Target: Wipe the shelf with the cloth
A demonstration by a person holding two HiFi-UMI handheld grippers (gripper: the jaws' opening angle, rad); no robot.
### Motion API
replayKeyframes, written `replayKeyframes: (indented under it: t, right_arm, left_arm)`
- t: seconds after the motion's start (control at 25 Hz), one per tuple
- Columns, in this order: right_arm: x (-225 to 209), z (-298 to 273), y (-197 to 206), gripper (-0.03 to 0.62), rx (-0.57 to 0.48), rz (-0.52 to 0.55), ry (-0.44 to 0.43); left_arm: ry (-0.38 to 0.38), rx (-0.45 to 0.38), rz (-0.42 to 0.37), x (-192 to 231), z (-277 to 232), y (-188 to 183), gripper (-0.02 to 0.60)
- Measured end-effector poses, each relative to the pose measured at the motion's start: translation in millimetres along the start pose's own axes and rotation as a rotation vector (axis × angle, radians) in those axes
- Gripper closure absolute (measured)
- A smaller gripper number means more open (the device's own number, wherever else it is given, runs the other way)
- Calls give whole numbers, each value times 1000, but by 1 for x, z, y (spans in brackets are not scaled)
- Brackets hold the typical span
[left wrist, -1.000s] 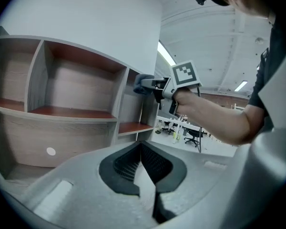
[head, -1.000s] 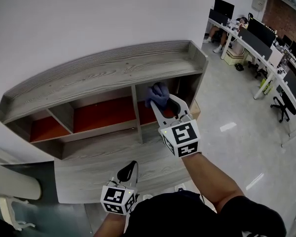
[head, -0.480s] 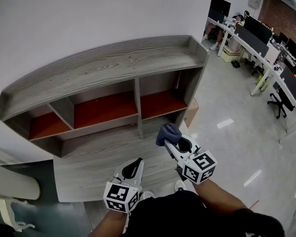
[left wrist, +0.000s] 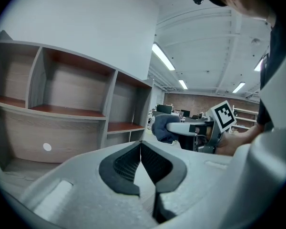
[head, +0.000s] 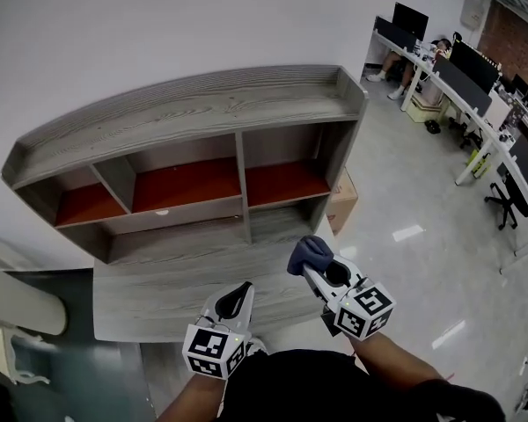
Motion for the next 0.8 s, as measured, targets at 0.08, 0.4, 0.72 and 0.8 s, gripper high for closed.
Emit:
replayKeyframes:
  t: [0.08, 0.4, 0.72, 0.8]
  right_arm:
    - [-6, 10, 3, 456, 11, 2, -28]
    - [-37, 66, 11, 459, 38, 61, -105]
    - [-65, 118, 23, 461, 52, 105, -167]
    - [-71, 128, 26, 461, 50, 114, -180]
  left_arm:
    - [-27, -14, 7, -12, -5, -1, 571]
    - [-83, -23, 14, -85, -30, 7, 571]
    - [-129, -32, 10, -153, -43, 16, 571]
    - [-150, -35, 12, -165, -44, 20, 571]
Point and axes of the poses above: the fingertips, and each gripper's own axes: z backward along the fingers, x to its left, y out of its underside, the point moved 4 cm from there along z, backward along the fingers, and after that the axes turned 13 degrees about y, right-handed, at the moved point
